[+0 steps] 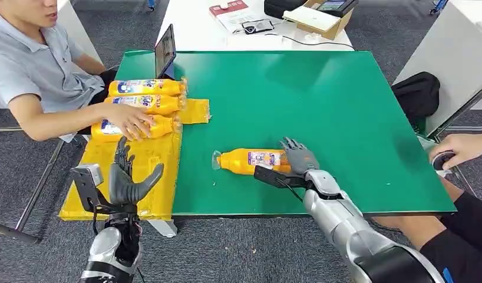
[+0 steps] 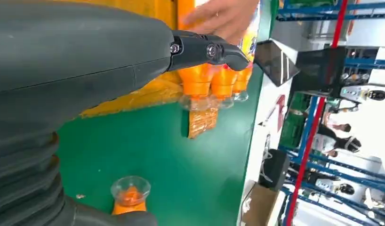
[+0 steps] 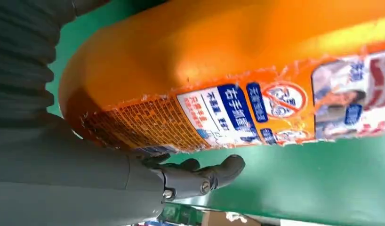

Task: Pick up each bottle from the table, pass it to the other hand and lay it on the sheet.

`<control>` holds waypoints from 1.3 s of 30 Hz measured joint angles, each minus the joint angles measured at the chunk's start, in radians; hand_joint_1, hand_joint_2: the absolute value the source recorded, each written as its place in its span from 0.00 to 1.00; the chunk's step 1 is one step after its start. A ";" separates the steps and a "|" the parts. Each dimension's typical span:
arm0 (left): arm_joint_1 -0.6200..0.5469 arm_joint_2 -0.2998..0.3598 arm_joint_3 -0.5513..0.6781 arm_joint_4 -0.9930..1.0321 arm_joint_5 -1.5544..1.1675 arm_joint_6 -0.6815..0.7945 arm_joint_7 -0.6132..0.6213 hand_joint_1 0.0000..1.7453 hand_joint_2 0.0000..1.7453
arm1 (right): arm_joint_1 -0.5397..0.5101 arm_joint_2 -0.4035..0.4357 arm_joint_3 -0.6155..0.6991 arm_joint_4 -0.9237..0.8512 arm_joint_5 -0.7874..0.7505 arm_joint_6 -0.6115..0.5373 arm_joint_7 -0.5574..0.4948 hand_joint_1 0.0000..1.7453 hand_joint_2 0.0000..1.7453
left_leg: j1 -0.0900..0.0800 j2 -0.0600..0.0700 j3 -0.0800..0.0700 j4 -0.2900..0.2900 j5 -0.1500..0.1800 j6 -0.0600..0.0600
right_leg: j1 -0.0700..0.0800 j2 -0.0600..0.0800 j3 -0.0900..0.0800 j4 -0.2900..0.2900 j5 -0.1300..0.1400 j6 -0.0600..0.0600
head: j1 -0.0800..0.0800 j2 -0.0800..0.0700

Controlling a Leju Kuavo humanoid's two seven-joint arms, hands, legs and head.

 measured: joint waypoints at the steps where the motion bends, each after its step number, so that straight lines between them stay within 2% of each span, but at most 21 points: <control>1: 0.002 0.001 0.000 0.000 0.000 0.000 0.000 0.00 1.00 | -0.002 0.000 0.002 0.003 0.000 0.003 0.000 0.46 1.00 | 0.000 0.000 0.000 0.000 0.000 0.000 | 0.000 0.000 0.000 0.000 0.000 0.000 | 0.000 0.000; 2: 0.004 0.001 0.000 0.000 0.000 -0.001 0.000 0.00 1.00 | -0.004 0.001 0.003 0.005 -0.003 0.013 -0.001 0.76 1.00 | 0.000 0.000 0.000 0.000 0.000 0.000 | 0.000 0.000 0.000 0.000 0.000 0.000 | 0.000 0.000; 7: 0.007 0.002 0.002 0.000 0.000 -0.006 0.000 0.00 1.00 | -0.009 0.000 0.005 0.014 -0.056 0.048 -0.086 0.76 1.00 | 0.000 0.000 0.001 0.000 0.000 0.000 | 0.000 0.000 0.000 0.000 0.000 0.000 | 0.000 0.000; 18: 0.007 0.004 0.002 0.008 -0.002 -0.007 0.000 0.00 1.00 | -0.009 0.000 0.005 0.019 -0.071 0.050 -0.107 0.74 1.00 | 0.000 0.000 0.001 0.000 0.000 0.000 | 0.000 0.000 0.000 0.000 0.000 0.000 | 0.000 0.000; 19: 0.007 0.004 0.002 0.009 -0.002 -0.007 0.000 0.00 1.00 | -0.009 0.000 0.005 0.019 -0.071 0.050 -0.107 0.90 1.00 | 0.000 0.000 0.001 0.000 0.000 0.000 | 0.000 0.000 0.000 0.000 0.000 0.000 | 0.000 0.000; 20: 0.006 0.004 0.002 0.011 -0.002 -0.007 0.000 0.00 1.00 | -0.009 0.000 0.005 0.020 -0.071 0.050 -0.107 0.97 1.00 | 0.000 0.000 0.001 0.000 0.000 0.000 | 0.000 0.000 0.000 0.000 0.000 0.000 | 0.000 0.000; 22: 0.006 0.005 0.002 0.014 -0.003 -0.007 0.000 0.00 1.00 | -0.010 0.000 0.005 0.022 -0.074 0.050 -0.109 1.00 1.00 | 0.000 0.000 0.001 0.000 0.000 0.000 | 0.000 0.000 0.000 0.000 0.000 0.000 | 0.000 0.000; 27: 0.009 0.006 0.002 0.014 -0.010 -0.006 -0.001 0.00 1.00 | 0.004 -0.001 0.005 0.021 -0.129 0.033 -0.164 0.98 1.00 | 0.000 0.000 0.001 0.000 0.000 0.000 | 0.000 0.000 0.000 0.000 0.000 0.000 | 0.000 0.000; 33: 0.028 0.010 0.004 0.013 0.025 -0.050 0.001 0.00 1.00 | 0.065 0.000 -0.044 -0.034 -0.318 0.065 -0.250 1.00 1.00 | 0.000 0.001 0.002 0.000 0.000 0.000 | 0.000 0.000 0.001 0.000 0.000 0.000 | 0.000 0.000; 39: 0.040 0.014 0.003 0.013 0.035 -0.095 -0.011 0.00 1.00 | 0.143 0.031 -0.150 -0.118 -0.588 0.197 -0.331 1.00 1.00 | 0.000 0.001 0.003 0.000 -0.001 0.000 | 0.001 0.001 0.002 0.000 0.000 0.000 | 0.000 0.000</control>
